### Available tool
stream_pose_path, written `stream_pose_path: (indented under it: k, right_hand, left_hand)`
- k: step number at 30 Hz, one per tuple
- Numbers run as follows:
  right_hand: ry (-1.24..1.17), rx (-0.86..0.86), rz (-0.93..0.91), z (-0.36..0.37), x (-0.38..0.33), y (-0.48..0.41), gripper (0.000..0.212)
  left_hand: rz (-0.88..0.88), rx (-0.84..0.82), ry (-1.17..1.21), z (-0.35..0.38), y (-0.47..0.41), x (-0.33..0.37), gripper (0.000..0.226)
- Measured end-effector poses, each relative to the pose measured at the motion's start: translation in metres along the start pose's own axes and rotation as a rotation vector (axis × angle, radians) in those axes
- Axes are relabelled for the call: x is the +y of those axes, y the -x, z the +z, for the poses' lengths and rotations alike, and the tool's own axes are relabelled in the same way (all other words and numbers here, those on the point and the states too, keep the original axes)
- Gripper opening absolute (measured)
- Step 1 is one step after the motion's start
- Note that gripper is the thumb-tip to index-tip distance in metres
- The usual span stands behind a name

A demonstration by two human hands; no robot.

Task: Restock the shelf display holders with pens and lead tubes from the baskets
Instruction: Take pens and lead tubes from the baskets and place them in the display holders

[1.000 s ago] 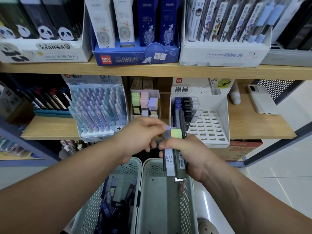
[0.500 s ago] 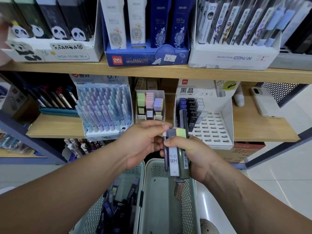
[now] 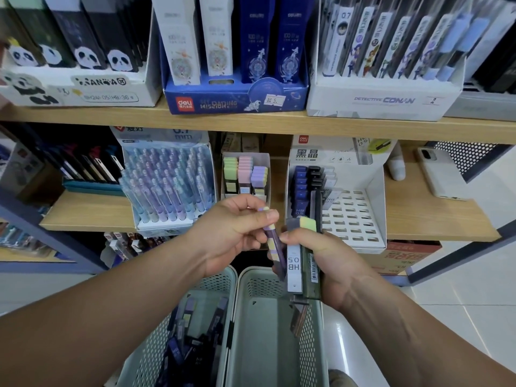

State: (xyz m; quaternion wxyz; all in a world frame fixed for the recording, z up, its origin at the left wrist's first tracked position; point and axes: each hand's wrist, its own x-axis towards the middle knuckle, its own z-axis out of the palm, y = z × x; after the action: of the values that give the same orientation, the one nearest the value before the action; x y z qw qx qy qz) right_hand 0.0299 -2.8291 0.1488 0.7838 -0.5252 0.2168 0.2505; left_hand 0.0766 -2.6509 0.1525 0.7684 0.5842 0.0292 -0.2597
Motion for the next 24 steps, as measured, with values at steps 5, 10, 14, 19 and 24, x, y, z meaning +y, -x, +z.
stream_pose_path:
  k: [5,10,14,19,24]
  right_hand:
    - [-0.022,0.023,0.010,0.001,-0.005,0.003,0.032]
    - [0.007,0.068,-0.012,0.001,-0.004,0.006,0.013]
    - [0.029,0.100,-0.027,-0.002,-0.004,0.006,0.010]
    - [0.033,0.080,-0.044,-0.001,-0.005,0.007,0.007]
    - [0.036,0.060,-0.058,-0.001,-0.006,0.006,0.008]
  left_hand:
    - [0.065,0.019,0.026,-0.007,-0.004,0.009,0.015]
    - [0.187,0.064,-0.141,-0.012,-0.005,0.025,0.014]
    - [0.424,0.229,-0.487,-0.021,-0.016,0.044,0.011]
    - [0.521,0.341,-0.758,-0.024,-0.036,0.051,0.019]
    - [0.588,0.397,-0.939,-0.015,-0.052,0.045,0.021]
